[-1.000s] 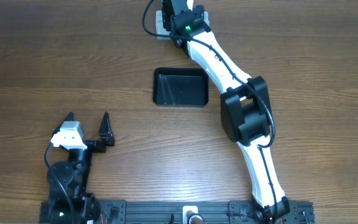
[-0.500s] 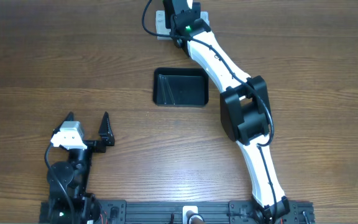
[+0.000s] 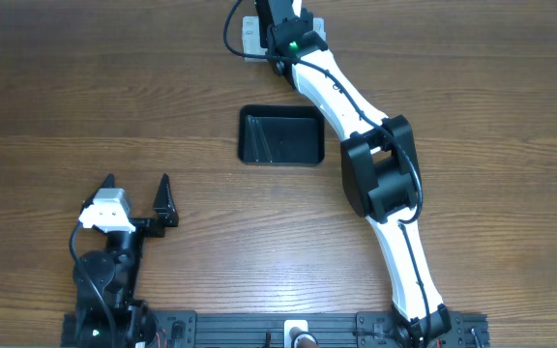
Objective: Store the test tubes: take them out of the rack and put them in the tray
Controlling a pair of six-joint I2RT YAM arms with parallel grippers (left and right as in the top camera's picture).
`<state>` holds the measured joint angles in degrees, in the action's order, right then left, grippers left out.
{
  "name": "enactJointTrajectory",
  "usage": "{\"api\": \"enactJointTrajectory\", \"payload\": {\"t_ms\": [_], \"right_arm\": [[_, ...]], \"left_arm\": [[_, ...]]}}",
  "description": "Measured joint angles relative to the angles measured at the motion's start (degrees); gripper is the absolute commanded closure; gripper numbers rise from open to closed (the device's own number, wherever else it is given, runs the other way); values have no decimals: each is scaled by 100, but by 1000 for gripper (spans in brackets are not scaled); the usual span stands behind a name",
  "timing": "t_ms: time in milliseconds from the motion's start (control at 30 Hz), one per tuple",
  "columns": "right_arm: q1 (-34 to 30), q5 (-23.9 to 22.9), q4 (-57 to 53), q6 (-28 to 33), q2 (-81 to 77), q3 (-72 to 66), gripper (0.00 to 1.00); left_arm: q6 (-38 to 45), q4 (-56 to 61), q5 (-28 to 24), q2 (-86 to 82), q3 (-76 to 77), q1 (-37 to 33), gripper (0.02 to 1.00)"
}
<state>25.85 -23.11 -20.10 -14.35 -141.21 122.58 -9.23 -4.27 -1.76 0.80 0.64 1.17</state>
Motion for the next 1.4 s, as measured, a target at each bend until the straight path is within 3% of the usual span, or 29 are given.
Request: {"api": "enactJointTrajectory", "payload": {"t_ms": [567, 1400], "right_arm": [[0, -105, -4, 2, 0, 0, 783], [0, -105, -4, 2, 0, 0, 869]], "left_arm": [[0, 0, 0, 0, 0, -2, 18], [0, 0, 0, 0, 0, 0, 18]]}}
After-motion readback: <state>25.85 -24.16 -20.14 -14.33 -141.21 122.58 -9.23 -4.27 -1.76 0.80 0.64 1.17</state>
